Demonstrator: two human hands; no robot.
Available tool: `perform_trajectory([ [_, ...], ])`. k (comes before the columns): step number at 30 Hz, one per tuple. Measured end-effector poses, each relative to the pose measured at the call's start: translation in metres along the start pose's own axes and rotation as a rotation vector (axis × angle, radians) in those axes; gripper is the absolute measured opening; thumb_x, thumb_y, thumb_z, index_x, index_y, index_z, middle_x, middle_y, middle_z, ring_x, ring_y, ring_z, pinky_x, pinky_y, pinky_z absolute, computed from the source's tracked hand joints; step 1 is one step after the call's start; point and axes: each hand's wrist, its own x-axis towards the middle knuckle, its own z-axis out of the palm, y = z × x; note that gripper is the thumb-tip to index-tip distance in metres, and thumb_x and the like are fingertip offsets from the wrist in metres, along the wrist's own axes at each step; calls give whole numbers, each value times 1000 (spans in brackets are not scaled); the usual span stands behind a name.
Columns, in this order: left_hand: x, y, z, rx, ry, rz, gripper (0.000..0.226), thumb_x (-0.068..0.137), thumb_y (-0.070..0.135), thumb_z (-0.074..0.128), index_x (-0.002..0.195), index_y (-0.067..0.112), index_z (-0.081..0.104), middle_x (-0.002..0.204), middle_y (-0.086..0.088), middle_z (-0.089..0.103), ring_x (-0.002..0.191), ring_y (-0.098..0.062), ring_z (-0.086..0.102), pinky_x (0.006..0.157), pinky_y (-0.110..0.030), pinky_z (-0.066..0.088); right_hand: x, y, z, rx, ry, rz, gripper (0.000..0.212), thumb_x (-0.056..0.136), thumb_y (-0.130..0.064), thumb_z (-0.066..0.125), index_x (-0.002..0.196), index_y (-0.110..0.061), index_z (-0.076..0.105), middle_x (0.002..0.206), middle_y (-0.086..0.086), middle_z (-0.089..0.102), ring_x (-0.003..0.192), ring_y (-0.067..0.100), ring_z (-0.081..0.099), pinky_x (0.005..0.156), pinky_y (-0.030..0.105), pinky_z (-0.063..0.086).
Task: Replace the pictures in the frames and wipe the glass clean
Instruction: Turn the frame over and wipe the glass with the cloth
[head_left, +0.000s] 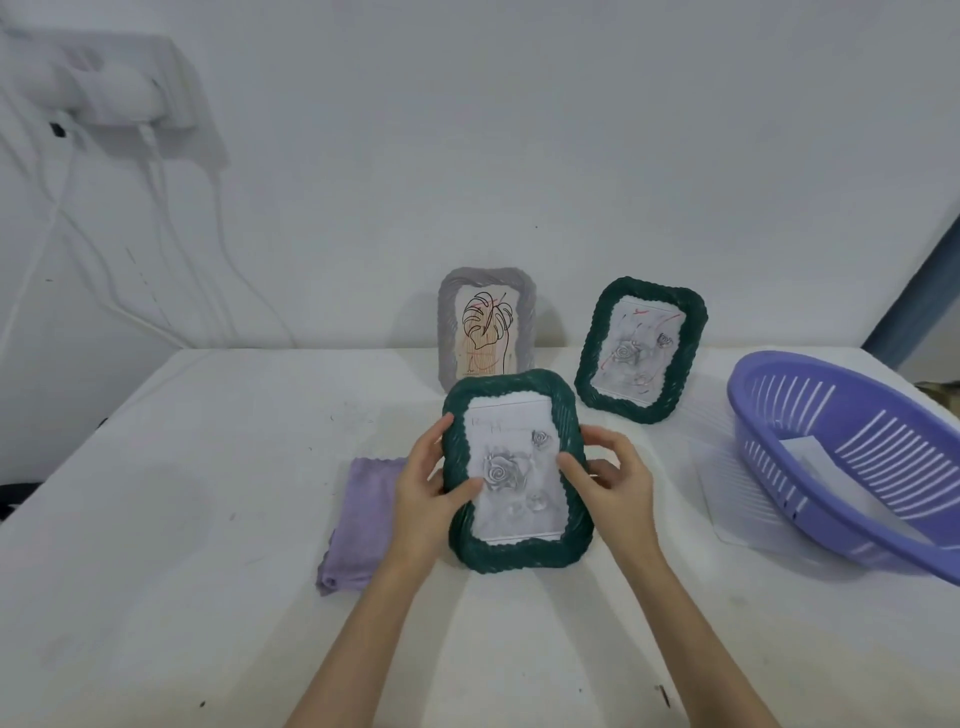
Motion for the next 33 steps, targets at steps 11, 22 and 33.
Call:
perform_trajectory([
  [11, 14, 32, -21, -68, 28, 110, 67, 74, -13, 65, 124, 30, 53, 124, 8, 58, 105, -12, 64, 80, -25, 55, 39, -33, 27, 319, -377, 8, 74, 70, -33, 68, 132, -44, 30, 131, 1, 55, 120, 14, 53, 97, 33, 45],
  [22, 56, 41, -83, 55, 103, 220, 78, 72, -8, 70, 133, 33, 43, 130, 9, 54, 116, -4, 55, 90, -26, 52, 84, -35, 102, 286, -582, -173, 70, 84, 11, 54, 139, -23, 28, 135, -25, 42, 127, -9, 38, 102, 15, 38],
  [33, 144, 37, -140, 289, 389, 333, 78, 73, -11, 67, 129, 37, 40, 132, 15, 48, 118, 1, 47, 80, -10, 49, 158, -32, 225, 394, -557, -76, 79, 75, 23, 49, 128, -36, 47, 140, -2, 48, 128, 13, 46, 104, 43, 42],
])
